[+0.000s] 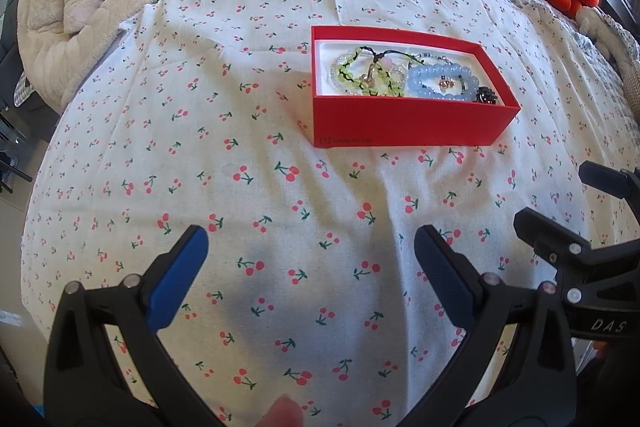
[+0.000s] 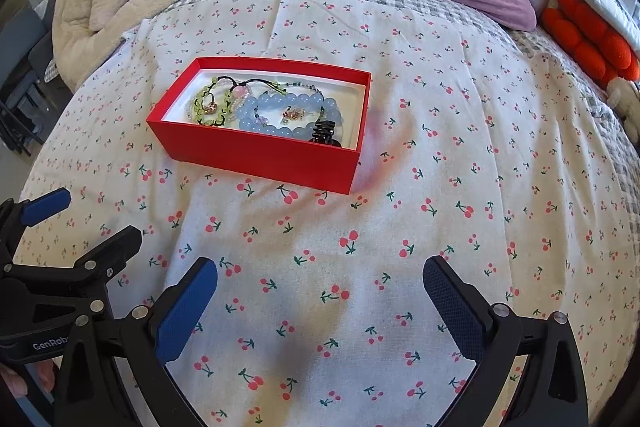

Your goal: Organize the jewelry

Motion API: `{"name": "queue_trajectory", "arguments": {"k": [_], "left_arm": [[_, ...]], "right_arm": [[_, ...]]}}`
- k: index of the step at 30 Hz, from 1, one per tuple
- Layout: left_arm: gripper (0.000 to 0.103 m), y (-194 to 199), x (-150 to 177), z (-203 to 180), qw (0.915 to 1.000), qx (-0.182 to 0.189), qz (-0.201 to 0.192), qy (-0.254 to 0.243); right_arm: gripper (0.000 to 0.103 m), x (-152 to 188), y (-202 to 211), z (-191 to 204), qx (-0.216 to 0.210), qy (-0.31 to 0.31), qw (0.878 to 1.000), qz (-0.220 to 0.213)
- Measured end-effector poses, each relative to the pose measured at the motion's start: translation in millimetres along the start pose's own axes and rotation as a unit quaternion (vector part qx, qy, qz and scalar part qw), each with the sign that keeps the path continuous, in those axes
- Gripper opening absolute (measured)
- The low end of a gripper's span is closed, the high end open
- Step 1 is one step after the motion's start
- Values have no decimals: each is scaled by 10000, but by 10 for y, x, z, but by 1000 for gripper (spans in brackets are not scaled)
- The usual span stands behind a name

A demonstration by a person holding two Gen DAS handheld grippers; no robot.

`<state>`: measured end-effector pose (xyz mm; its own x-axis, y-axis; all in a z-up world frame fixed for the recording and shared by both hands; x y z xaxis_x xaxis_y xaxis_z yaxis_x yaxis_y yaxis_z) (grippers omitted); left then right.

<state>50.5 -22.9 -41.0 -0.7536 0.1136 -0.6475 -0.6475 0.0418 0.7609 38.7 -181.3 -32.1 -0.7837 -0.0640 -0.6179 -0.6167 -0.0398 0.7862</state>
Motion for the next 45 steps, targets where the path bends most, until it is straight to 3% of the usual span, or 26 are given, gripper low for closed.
{"name": "queue_trajectory", "arguments": {"k": [45], "left_arm": [[102, 49, -24, 16, 10000, -61, -71, -26]], "right_arm": [[103, 16, -13, -38, 119, 13, 9999, 2]]}}
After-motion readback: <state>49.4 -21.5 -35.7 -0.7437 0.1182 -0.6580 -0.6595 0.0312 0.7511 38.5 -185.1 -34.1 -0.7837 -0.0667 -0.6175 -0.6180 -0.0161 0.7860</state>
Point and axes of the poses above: each gripper's, at about its wrist camera, not at the fingertips, and y roughly against the way its jaws point, z to its left, x to its underside, the point moved 5 cm from there along -y, roughly the way its jaws point, and after that the axes turned 11 degrees about -z, right-handed, at the moved point
